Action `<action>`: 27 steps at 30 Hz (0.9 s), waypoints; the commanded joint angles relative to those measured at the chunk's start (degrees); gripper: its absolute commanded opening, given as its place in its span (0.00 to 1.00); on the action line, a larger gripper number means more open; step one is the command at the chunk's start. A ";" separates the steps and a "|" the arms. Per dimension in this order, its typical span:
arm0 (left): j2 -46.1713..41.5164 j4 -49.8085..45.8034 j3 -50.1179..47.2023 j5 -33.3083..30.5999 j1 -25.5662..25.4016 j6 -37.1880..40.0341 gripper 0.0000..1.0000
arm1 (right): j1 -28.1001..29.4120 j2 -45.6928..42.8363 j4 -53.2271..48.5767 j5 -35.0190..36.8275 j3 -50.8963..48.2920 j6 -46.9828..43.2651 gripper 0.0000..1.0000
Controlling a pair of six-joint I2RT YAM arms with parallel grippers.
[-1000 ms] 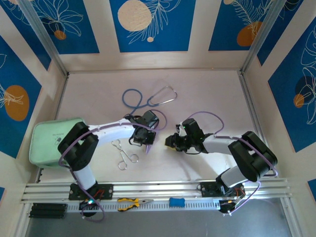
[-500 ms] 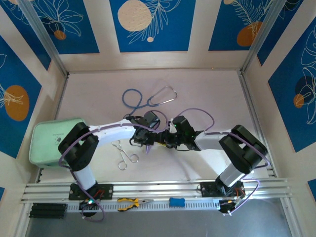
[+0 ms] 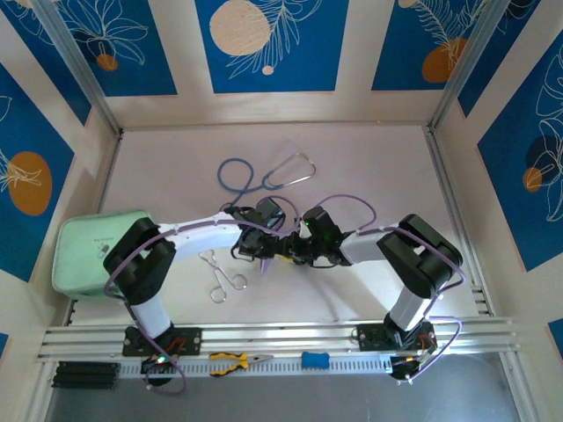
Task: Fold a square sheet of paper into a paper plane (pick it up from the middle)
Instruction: Turn over a paper plane at the center of the table.
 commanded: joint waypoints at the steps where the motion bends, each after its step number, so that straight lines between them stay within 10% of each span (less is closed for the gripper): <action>1: -0.67 0.21 0.66 0.84 -0.54 -0.79 0.04 | 0.74 0.59 -6.52 1.54 2.63 -1.42 0.24; 27: 2.22 1.58 -0.01 3.39 -0.44 -1.58 0.18 | 0.97 1.19 -9.16 2.20 3.40 -1.77 0.19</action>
